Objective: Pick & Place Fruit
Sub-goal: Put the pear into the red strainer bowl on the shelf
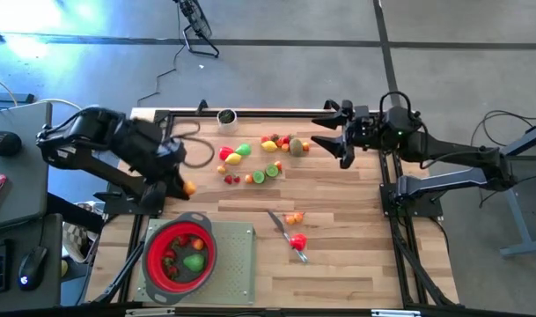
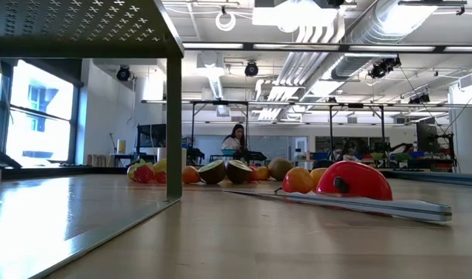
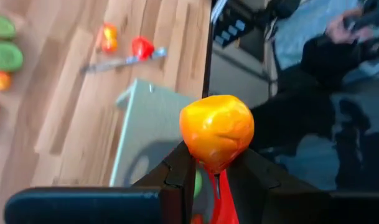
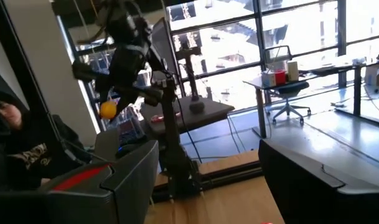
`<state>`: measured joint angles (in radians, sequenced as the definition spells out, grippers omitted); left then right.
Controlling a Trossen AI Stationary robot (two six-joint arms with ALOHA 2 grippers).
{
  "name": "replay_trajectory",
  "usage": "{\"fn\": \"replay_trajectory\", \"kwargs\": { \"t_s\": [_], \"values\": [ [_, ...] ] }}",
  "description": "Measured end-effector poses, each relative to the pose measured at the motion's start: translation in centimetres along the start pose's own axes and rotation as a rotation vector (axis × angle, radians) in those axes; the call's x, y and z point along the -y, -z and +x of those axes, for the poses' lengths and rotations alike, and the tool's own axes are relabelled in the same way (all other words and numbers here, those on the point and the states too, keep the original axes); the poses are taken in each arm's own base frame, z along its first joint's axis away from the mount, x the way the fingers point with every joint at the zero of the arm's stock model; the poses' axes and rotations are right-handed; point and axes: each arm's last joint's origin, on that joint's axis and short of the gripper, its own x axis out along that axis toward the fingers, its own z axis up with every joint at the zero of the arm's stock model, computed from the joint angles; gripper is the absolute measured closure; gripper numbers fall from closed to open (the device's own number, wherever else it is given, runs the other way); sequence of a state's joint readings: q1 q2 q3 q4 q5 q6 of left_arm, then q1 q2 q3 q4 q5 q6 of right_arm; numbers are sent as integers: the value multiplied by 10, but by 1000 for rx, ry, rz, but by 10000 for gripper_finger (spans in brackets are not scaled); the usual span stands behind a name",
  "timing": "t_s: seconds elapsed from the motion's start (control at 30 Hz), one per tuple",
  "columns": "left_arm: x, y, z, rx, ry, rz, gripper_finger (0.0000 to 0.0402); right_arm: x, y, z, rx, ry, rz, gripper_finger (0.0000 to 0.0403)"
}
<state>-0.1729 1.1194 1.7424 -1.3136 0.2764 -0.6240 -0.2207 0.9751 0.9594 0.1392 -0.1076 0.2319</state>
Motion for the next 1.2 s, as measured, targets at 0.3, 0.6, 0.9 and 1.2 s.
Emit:
{"fn": "replay_trajectory", "kwargs": {
  "t_s": [0.3, 0.6, 0.9, 1.2],
  "values": [
    [12, 26, 13, -175, -119, -131, 329, 7, -2, -1, 13, 36, 2, 133],
    [22, 47, 34, -235, -169, -234, 329, 13, -4, -2, 21, 63, -2, 133],
    [29, 73, 72, -298, -151, -315, 329, 22, -6, -4, 29, 104, -7, 133],
    [27, 86, 91, -334, -164, -414, 329, 31, -8, -6, 38, 149, -13, 133]
  ]
}}
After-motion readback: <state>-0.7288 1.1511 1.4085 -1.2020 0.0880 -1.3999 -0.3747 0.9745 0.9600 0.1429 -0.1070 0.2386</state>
